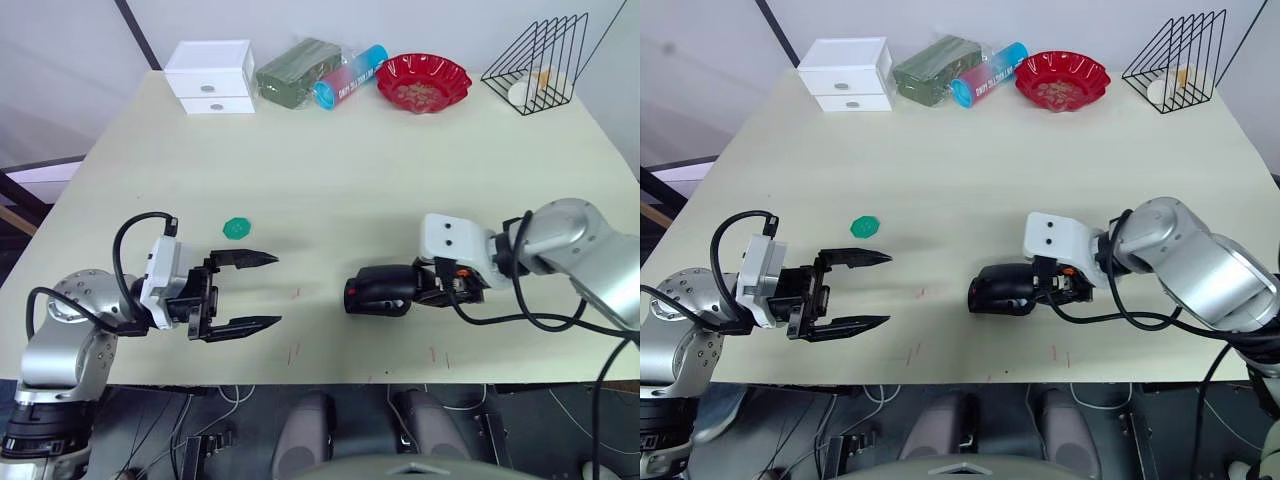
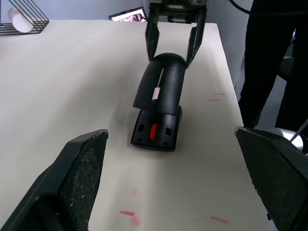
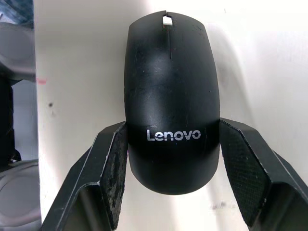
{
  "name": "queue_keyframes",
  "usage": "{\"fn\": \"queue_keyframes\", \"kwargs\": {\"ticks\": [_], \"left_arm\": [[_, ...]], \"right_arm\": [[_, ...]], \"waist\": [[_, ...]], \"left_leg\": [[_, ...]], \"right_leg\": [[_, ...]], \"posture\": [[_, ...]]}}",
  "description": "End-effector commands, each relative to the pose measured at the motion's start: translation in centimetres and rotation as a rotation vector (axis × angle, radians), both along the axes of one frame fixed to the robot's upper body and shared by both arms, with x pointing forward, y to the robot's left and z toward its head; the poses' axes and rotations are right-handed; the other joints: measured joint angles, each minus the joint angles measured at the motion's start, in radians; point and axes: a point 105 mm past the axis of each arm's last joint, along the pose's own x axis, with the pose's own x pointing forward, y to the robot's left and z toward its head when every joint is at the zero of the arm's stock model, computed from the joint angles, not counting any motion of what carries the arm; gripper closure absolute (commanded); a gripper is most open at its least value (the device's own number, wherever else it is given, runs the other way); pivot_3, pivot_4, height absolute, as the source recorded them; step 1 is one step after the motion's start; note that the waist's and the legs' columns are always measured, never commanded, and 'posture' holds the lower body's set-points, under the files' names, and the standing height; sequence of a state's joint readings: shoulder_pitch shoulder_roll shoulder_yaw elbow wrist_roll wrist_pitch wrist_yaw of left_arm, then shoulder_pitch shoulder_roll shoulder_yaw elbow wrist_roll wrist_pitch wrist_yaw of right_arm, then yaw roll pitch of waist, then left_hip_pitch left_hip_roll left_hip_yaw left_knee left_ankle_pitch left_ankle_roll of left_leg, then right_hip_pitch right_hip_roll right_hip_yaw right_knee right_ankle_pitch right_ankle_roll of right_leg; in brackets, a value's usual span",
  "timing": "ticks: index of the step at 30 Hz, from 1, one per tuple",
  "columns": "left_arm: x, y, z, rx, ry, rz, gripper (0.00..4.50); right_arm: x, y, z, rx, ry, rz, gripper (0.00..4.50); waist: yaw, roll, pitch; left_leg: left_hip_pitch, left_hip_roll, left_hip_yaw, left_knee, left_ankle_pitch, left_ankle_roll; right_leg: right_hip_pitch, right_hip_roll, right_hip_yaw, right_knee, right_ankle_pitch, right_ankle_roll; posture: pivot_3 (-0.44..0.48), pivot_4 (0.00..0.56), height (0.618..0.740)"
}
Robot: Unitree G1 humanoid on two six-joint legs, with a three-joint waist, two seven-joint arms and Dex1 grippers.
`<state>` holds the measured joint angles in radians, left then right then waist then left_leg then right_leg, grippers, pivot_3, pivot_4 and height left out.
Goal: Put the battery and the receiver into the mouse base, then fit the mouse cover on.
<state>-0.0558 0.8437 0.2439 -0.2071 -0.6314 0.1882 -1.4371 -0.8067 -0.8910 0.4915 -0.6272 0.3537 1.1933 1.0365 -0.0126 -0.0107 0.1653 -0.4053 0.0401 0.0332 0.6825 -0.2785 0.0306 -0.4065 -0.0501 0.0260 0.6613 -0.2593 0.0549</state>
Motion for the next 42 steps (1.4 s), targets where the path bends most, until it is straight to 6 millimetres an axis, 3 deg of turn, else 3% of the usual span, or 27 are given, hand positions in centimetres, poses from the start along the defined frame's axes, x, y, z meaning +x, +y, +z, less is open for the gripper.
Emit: {"fn": "queue_keyframes", "kwargs": {"ticks": [1,4,10,42], "left_arm": [[-0.1,0.1,0.6,0.019,-0.031,-0.014,0.00],[-0.1,0.2,0.5,0.020,-0.031,-0.016,0.00],[0.0,0.2,0.4,0.026,-0.029,-0.027,0.00],[0.1,0.5,0.3,0.059,-0.028,-0.060,0.00]], "right_arm": [[0.0,0.8,0.5,-0.012,-0.029,0.008,2.15],[0.2,1.2,0.6,-0.027,-0.035,0.005,2.15],[0.4,2.1,0.4,-0.039,-0.046,-0.001,2.15],[0.5,1.8,-2.3,-0.052,-0.016,-0.007,2.15]], "waist": [[0.000,0.000,0.000],[-0.001,0.000,0.000],[-0.001,0.000,0.000],[-0.002,0.000,0.000]], "left_leg": [[-0.001,0.000,0.000,0.000,0.000,0.000],[-0.010,-0.001,-0.001,0.003,0.000,0.000],[-0.010,-0.001,-0.002,0.002,0.000,0.000],[-0.010,-0.001,-0.003,0.002,0.000,0.000]], "right_leg": [[-0.001,0.000,0.000,0.000,0.000,0.000],[-0.009,0.000,-0.001,0.002,0.001,0.001],[-0.009,0.000,-0.002,0.001,0.001,0.000],[-0.009,0.001,-0.003,0.002,0.001,0.000]], "posture": [[0.000,0.150,0.740],[0.000,0.150,0.740],[0.000,0.150,0.740],[0.000,0.150,0.740]]}}
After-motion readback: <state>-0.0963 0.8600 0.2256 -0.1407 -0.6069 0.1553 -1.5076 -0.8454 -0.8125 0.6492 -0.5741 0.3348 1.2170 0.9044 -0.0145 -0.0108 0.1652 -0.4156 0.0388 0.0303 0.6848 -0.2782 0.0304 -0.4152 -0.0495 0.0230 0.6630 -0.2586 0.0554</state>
